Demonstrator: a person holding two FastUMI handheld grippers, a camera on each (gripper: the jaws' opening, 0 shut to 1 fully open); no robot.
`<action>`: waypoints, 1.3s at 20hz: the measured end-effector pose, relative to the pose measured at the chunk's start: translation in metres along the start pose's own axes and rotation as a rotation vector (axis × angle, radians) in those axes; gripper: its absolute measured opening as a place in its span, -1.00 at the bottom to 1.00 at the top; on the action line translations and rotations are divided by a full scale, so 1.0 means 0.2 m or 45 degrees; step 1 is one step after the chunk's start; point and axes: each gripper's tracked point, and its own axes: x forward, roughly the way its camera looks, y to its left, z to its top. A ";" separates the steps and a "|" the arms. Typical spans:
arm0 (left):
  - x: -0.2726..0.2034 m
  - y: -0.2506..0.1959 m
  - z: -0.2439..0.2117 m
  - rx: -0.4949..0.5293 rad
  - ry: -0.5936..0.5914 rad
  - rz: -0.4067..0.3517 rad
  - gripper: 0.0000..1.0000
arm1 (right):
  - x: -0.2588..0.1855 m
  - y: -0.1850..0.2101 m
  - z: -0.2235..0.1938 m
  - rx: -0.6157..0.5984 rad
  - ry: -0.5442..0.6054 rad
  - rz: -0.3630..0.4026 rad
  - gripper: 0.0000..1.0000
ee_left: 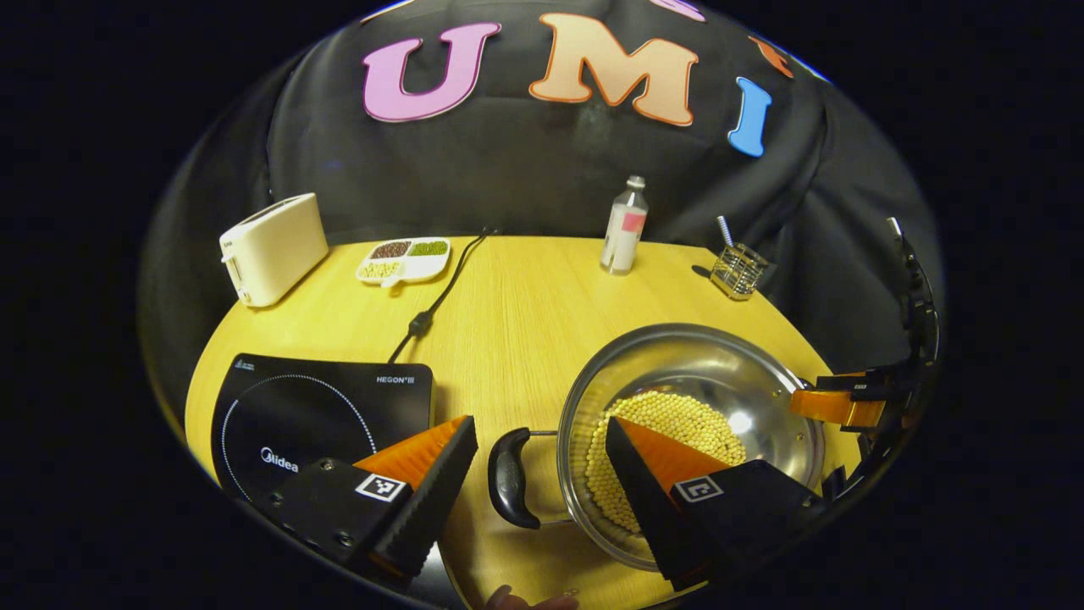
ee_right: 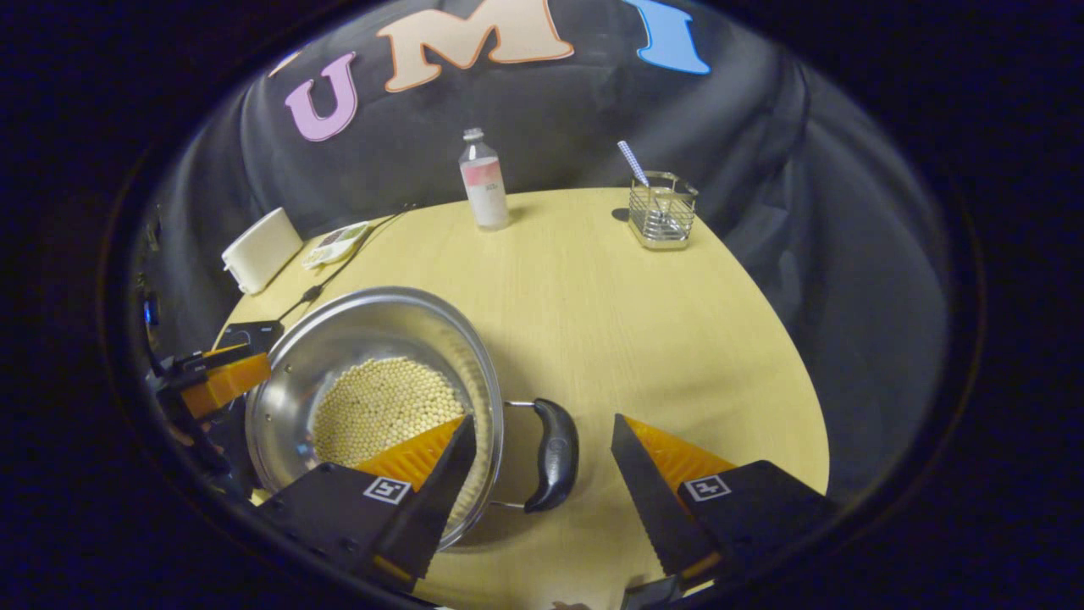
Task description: First push the handle of the pot to place it horizontally, then grasp the pot with both hands and set it on the induction cooktop.
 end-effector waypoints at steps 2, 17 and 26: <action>0.04 0.01 -0.04 -0.036 0.040 0.005 0.99 | 0.04 -0.01 -0.02 -0.030 0.013 -0.015 0.93; 0.10 0.01 -0.17 -0.066 0.152 0.034 0.79 | 0.14 0.06 -0.10 0.002 0.143 0.028 0.76; 0.11 0.02 -0.17 -0.025 0.158 0.047 0.49 | 0.16 0.06 -0.12 0.031 0.167 0.026 0.32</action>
